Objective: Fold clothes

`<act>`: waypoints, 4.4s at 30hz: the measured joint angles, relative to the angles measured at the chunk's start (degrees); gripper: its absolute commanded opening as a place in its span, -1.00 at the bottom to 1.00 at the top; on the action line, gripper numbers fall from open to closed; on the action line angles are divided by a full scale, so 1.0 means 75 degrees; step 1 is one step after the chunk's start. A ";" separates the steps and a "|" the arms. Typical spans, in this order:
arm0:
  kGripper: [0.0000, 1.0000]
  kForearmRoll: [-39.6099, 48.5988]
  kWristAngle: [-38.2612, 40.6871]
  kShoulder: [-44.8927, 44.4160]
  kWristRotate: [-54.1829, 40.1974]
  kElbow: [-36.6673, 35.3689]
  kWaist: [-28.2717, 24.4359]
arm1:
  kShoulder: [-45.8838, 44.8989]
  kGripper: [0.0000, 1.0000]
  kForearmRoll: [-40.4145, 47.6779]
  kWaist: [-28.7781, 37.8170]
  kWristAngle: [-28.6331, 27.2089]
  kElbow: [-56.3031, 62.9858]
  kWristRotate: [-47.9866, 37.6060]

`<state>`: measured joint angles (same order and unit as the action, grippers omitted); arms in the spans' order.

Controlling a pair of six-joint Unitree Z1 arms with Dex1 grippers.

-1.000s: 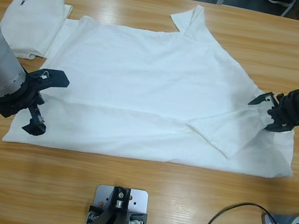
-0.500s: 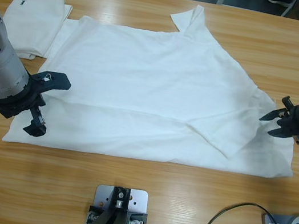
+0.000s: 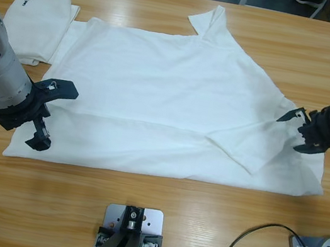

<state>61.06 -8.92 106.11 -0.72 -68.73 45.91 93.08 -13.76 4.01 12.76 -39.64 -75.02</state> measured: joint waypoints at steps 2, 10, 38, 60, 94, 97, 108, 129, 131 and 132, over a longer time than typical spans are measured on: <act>1.00 0.0000 0.0000 0.0000 0.0000 0.0000 0.0000 | 0.0018 0.38 0.0035 0.0113 0.0000 0.0000 -0.0144; 1.00 0.0000 0.0000 0.0001 -0.0045 0.0000 0.0000 | 0.0267 -0.84 0.0399 0.0236 0.0000 0.0001 -0.0357; 1.00 0.0000 0.0000 0.0034 -0.0309 0.0011 0.0003 | -0.1342 -1.00 -0.2309 0.1016 -0.0767 -0.0413 -0.0464; 1.00 0.0000 0.0000 0.0035 -0.0397 0.0066 0.0005 | -0.0977 0.97 -0.2314 0.2157 -0.0965 -0.0120 -0.1688; 1.00 0.0000 0.0939 -0.1305 0.2764 -0.0001 0.0095 | -0.1998 0.46 0.1444 0.5905 -0.2136 0.1804 0.0813; 1.00 0.0000 0.0939 -0.1305 0.2772 0.0000 0.0095 | -0.1771 0.46 0.1596 0.5906 -0.2136 0.1903 0.0753; 1.00 -0.0028 0.0938 -0.1169 0.2923 0.0000 0.0095 | -0.1090 -1.00 0.2705 0.5906 -0.2115 0.2517 0.0762; 1.00 -0.0518 0.1139 -0.0946 0.1957 0.0331 0.0096 | -0.1538 -1.00 0.3164 0.5907 -0.2849 0.3020 0.1065; 1.00 -0.0529 0.1140 -0.0946 0.1953 0.0348 0.0096 | -0.1642 -1.00 0.3098 0.5907 -0.2813 0.2999 0.1064; 1.00 -0.0531 0.1140 -0.0946 0.1954 0.0369 0.0097 | -0.1820 -1.00 0.2941 0.5907 -0.2779 0.2950 0.1040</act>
<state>57.07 -0.36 99.01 13.93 -65.96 46.64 79.43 8.30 48.31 -8.08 -17.51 -67.22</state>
